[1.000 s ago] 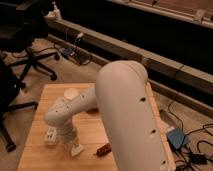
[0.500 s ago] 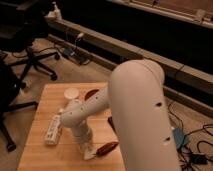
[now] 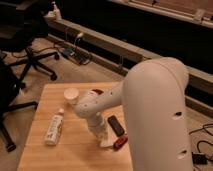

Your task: Wipe the white sponge on the table

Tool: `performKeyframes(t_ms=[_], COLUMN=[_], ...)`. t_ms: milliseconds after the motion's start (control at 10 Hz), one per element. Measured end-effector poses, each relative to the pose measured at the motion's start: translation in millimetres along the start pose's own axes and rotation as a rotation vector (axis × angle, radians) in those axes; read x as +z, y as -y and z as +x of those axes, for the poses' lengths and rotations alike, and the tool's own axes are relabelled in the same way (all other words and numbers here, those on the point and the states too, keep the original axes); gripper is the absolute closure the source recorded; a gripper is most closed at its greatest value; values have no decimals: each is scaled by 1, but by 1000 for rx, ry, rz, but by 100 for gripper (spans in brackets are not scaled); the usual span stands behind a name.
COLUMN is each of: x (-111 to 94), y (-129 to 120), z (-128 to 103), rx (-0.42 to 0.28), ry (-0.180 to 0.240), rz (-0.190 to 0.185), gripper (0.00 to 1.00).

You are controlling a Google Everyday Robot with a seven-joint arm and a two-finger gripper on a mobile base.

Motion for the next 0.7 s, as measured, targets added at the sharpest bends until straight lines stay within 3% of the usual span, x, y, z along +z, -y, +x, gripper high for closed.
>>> performKeyframes(t_ms=[700], x=[4], y=[-14], z=[-82], rx=[8], ry=[36], rz=[-18], gripper=[100])
